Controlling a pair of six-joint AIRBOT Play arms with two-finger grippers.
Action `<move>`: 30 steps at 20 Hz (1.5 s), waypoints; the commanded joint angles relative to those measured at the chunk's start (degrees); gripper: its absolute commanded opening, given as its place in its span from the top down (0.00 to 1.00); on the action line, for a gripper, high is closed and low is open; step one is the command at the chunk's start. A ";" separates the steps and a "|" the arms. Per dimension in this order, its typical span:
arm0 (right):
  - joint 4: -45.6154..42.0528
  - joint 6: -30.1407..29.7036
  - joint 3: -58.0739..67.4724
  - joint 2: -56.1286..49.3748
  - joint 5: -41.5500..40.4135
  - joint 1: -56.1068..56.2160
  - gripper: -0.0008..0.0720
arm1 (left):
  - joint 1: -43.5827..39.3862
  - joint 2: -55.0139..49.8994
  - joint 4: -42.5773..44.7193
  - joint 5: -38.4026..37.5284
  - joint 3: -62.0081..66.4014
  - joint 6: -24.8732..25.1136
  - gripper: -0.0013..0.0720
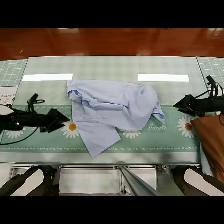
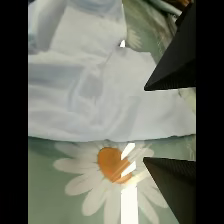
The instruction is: Fold the shirts.
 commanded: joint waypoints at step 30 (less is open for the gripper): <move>5.75 -5.42 8.24 -19.02 -8.37 18.27 0.42 | -19.76 -14.32 -11.08 14.32 5.40 0.92 0.95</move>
